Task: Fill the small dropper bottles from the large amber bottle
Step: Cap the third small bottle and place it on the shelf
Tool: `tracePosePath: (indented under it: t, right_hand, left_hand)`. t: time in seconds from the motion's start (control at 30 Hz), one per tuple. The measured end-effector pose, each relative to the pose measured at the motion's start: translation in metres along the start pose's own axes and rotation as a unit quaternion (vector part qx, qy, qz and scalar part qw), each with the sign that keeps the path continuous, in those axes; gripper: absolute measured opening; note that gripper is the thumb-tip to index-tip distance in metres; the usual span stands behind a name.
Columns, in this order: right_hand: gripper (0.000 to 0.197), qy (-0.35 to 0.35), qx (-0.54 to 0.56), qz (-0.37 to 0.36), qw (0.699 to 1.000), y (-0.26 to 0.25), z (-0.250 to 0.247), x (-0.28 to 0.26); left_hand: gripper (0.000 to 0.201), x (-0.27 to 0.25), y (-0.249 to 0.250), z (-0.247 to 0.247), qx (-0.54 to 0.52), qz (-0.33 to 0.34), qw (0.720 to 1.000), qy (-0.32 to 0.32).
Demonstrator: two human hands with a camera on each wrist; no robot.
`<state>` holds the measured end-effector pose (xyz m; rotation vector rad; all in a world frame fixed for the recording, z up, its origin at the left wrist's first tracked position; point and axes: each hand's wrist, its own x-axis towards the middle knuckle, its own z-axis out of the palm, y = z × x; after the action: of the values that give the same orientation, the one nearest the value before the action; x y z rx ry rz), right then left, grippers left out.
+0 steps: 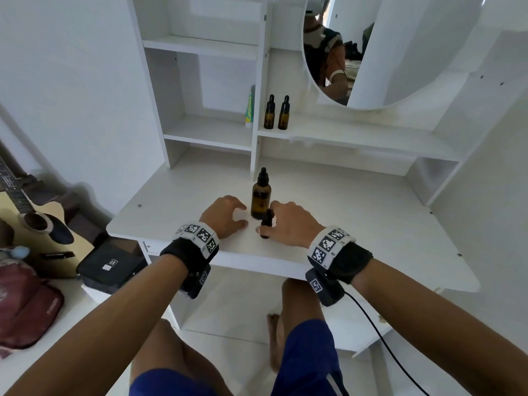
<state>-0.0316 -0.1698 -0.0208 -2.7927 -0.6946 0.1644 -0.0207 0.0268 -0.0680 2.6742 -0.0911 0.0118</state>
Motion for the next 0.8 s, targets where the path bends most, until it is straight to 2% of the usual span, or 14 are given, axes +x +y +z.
tracePosePath:
  t: [0.13, 0.27, 0.53, 0.7, 0.8]
  right_hand:
    - [0.033, -0.017, 0.092, 0.006, 0.996, 0.007, 0.0, 0.001]
    - [0.027, -0.021, 0.139, -0.004, 0.99, 0.012, -0.025, 0.005]
    - [0.023, 0.131, 0.212, -0.024, 0.968, 0.02, -0.106, 0.033]
    - [0.024, 0.237, 0.147, -0.006, 0.96, 0.032, -0.137, 0.075]
    - [0.03, 0.258, 0.081, 0.035, 0.962, 0.041, -0.142, 0.105]
  left_hand:
    - [0.07, 0.006, -0.01, 0.004, 0.1, -0.033, 0.993, -0.052]
    - [0.07, 0.006, -0.014, 0.005, 0.076, -0.057, 0.992, -0.088]
    - [0.071, 0.002, -0.015, 0.004, 0.089, -0.065, 0.99, -0.089]
    - [0.071, 0.0, -0.009, -0.002, 0.102, -0.067, 0.988, -0.097]
    - [0.071, -0.002, -0.007, -0.005, 0.104, -0.067, 0.988, -0.098]
